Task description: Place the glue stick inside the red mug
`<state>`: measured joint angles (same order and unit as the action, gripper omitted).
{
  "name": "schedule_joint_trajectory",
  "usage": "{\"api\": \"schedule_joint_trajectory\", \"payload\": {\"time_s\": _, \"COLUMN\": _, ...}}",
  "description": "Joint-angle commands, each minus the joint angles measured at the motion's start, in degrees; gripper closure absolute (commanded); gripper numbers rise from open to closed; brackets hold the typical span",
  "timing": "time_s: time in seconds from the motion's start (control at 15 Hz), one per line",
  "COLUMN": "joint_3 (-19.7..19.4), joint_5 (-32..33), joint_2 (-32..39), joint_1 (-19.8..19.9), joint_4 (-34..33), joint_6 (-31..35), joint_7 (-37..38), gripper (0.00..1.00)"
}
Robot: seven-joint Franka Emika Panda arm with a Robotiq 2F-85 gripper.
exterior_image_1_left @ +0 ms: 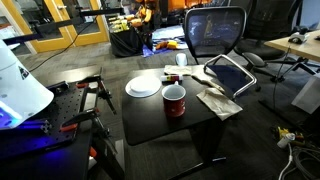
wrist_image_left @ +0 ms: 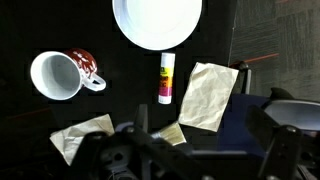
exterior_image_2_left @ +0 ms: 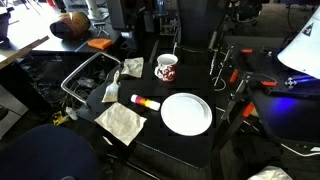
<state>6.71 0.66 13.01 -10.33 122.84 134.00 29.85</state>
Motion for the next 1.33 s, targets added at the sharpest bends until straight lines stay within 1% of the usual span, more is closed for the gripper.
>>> {"api": "schedule_joint_trajectory", "payload": {"time_s": 0.0, "joint_3": -1.6, "joint_5": 1.6, "joint_2": 4.71, "joint_1": -1.49, "joint_4": -0.53, "joint_6": 6.14, "joint_7": 3.0, "gripper": 0.0}}
{"api": "schedule_joint_trajectory", "payload": {"time_s": 0.27, "joint_3": -3.65, "joint_5": 1.53, "joint_2": 10.34, "joint_1": -2.31, "joint_4": -0.85, "joint_6": 14.38, "joint_7": 1.82, "gripper": 0.0}}
{"api": "schedule_joint_trajectory", "payload": {"time_s": 0.53, "joint_3": -5.74, "joint_5": 0.66, "joint_2": 15.22, "joint_1": -3.55, "joint_4": -1.75, "joint_6": 19.48, "joint_7": 1.37, "gripper": 0.0}}
{"api": "schedule_joint_trajectory", "payload": {"time_s": 0.87, "joint_3": -7.99, "joint_5": 0.24, "joint_2": 20.44, "joint_1": -6.03, "joint_4": -4.01, "joint_6": 21.16, "joint_7": 1.83, "gripper": 0.0}}
{"api": "schedule_joint_trajectory", "payload": {"time_s": 1.0, "joint_3": -7.54, "joint_5": -0.96, "joint_2": 22.49, "joint_1": -5.99, "joint_4": -5.45, "joint_6": 20.74, "joint_7": 1.0, "gripper": 0.0}}
{"api": "schedule_joint_trajectory", "payload": {"time_s": 1.07, "joint_3": -6.05, "joint_5": -2.14, "joint_2": 23.06, "joint_1": -5.0, "joint_4": -6.21, "joint_6": 20.13, "joint_7": -0.95, "gripper": 0.0}}
{"api": "schedule_joint_trajectory", "payload": {"time_s": 1.13, "joint_3": -7.55, "joint_5": -1.35, "joint_2": 21.21, "joint_1": -5.98, "joint_4": -3.95, "joint_6": 20.18, "joint_7": -0.05, "gripper": 0.0}}
{"api": "schedule_joint_trajectory", "payload": {"time_s": 1.27, "joint_3": -7.15, "joint_5": -1.93, "joint_2": 22.59, "joint_1": -6.06, "joint_4": -5.09, "joint_6": 20.18, "joint_7": -0.23, "gripper": 0.0}}
